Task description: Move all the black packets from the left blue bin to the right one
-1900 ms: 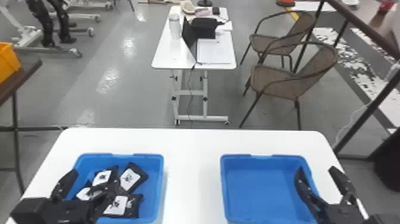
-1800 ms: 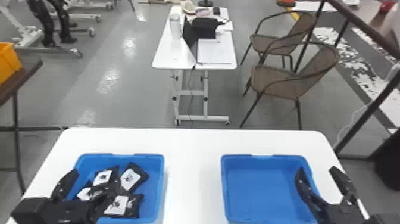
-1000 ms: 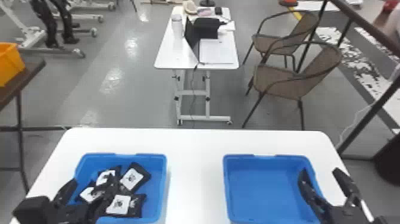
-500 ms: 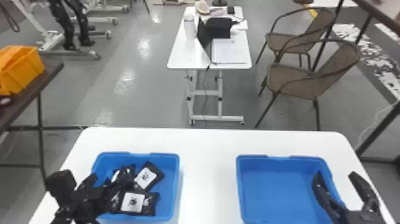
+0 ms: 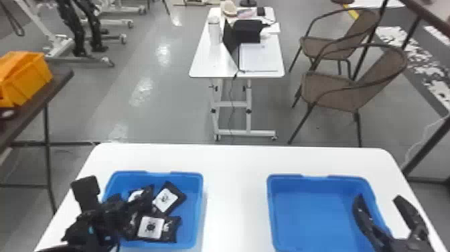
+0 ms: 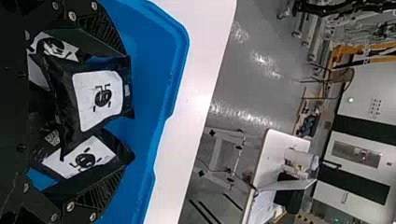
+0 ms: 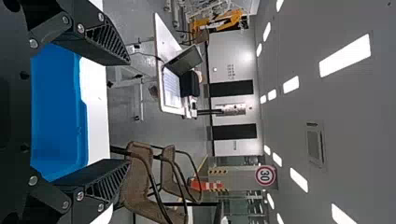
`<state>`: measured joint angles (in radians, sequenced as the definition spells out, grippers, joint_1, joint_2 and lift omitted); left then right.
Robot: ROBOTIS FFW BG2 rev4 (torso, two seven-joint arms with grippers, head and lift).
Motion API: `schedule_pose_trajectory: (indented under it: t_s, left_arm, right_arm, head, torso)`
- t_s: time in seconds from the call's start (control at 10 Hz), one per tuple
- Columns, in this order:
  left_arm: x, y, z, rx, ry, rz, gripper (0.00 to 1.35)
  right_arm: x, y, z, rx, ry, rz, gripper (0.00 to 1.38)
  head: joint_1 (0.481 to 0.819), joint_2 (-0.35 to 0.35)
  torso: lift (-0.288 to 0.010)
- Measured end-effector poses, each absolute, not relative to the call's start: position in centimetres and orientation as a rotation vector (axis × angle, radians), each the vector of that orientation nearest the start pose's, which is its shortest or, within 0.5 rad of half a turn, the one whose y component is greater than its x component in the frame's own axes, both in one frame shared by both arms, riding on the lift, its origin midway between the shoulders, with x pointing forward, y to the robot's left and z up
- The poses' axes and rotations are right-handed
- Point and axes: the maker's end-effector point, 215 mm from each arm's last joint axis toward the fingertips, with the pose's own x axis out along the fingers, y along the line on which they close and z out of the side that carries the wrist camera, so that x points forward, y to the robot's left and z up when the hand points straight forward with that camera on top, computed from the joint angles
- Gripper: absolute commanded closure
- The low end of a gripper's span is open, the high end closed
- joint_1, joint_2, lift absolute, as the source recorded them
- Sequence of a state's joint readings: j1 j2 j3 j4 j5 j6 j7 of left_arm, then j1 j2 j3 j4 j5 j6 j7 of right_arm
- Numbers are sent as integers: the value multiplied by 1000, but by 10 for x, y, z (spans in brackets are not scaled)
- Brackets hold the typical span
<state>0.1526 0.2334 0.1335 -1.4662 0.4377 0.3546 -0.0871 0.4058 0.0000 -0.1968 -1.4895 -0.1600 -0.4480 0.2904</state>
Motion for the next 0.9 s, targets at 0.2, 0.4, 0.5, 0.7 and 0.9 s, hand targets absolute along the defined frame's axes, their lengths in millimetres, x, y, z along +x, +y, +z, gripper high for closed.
schedule_pose_trajectory:
  t_s: [0.2, 0.4, 0.5, 0.7, 0.9]
  left_arm:
    - [499, 354, -565, -288, 610, 29, 225]
    - [500, 350, -577, -315, 661, 19, 242]
    - [496, 345, -582, -335, 688, 14, 286]
    - [491, 334, -593, -368, 734, -13, 851]
    - [489, 331, -593, -375, 746, -56, 909]
  right_arm:
    - [421, -292, -451, 83, 14, 48, 292]
    - [424, -290, -450, 89, 11, 55, 292]
    - [425, -290, -450, 92, 10, 54, 292]
    - [424, -290, -451, 98, 12, 54, 292]
    - [424, -291, -452, 104, 13, 52, 292]
  head:
    - [695, 74]
    - [695, 76]
    - [695, 70]
    - [695, 56]
    - [695, 51]
  torso:
    - [0]
    - [0]
    - [0]
    - [0]
    - [0]
